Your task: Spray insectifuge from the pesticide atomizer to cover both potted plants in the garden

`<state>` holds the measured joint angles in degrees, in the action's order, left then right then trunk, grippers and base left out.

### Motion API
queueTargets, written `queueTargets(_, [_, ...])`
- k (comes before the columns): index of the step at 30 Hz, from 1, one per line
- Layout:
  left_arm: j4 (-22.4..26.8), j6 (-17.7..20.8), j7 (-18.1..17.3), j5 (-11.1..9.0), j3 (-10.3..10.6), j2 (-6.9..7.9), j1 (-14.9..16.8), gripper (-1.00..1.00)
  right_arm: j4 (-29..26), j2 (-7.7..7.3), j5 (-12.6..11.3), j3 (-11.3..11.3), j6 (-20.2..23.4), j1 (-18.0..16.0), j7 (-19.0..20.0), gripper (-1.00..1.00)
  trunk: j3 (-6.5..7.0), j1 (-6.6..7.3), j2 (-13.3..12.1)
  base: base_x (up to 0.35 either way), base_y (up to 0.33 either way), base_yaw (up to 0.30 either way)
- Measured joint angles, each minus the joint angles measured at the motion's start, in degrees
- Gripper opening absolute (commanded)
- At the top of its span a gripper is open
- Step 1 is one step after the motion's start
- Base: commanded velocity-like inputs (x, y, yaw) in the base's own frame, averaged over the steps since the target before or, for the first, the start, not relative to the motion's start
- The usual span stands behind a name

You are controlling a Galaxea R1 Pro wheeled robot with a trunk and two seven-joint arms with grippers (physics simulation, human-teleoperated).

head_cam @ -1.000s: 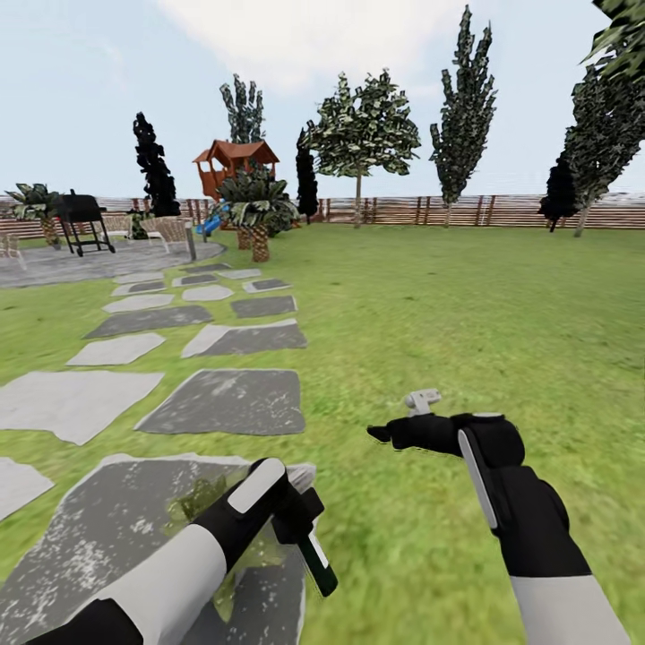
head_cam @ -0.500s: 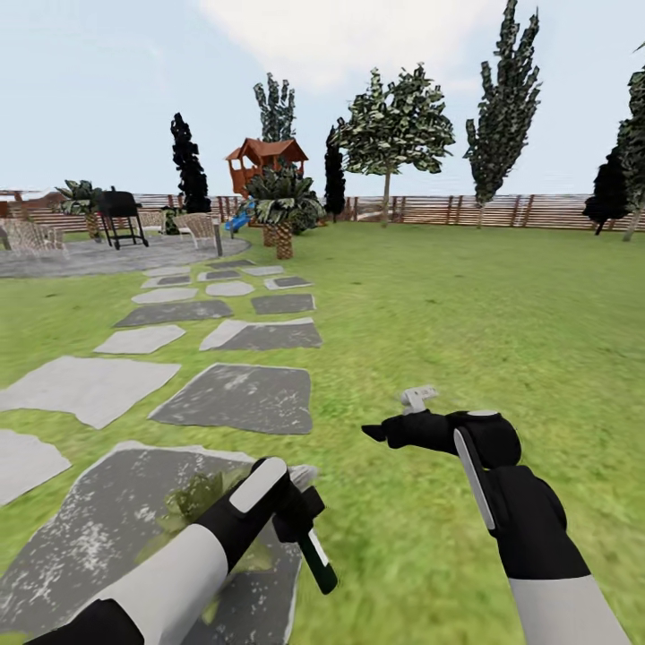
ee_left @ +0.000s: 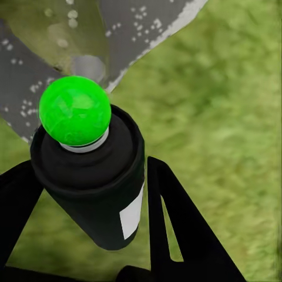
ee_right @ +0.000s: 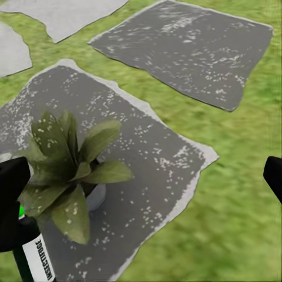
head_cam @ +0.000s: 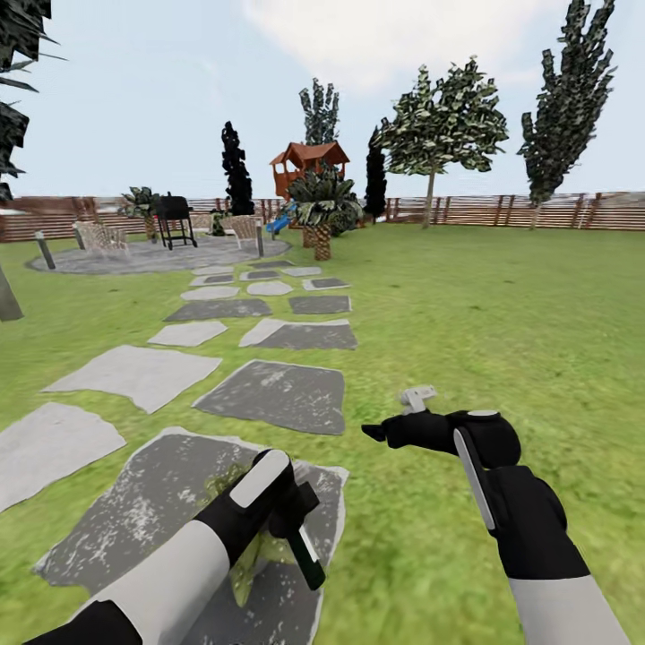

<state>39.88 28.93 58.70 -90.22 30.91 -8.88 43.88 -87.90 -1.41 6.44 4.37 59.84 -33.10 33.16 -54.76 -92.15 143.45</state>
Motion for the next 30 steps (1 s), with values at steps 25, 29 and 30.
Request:
queueTargets(25, [-0.3, -0.3, -2.5, 0.4, -0.4, 0.43, -0.3, -1.0, -2.1, 0.01, -0.1, 0.0, 0.0, 0.4, -0.1, 1.0, 0.0, 0.01, 0.0, 0.096, -0.269, 0.088])
queueTargets(29, [0.2, -1.5, -1.7, 0.5, -0.2, 0.51, -0.9, -1.0, -2.1, 0.02, -0.1, 0.2, 0.0, 0.5, -0.1, 1.0, 0.0, 0.0, 0.0, 0.019, -0.339, 0.279])
queueTargets(30, [0.9, -2.6, -1.1, 0.5, 0.0, 0.61, -1.6, -1.0, -1.9, 0.03, -0.1, 0.2, 0.0, 0.5, -0.1, 1.0, 0.0, 0.0, 0.0, 0.003, -0.34, 0.287])
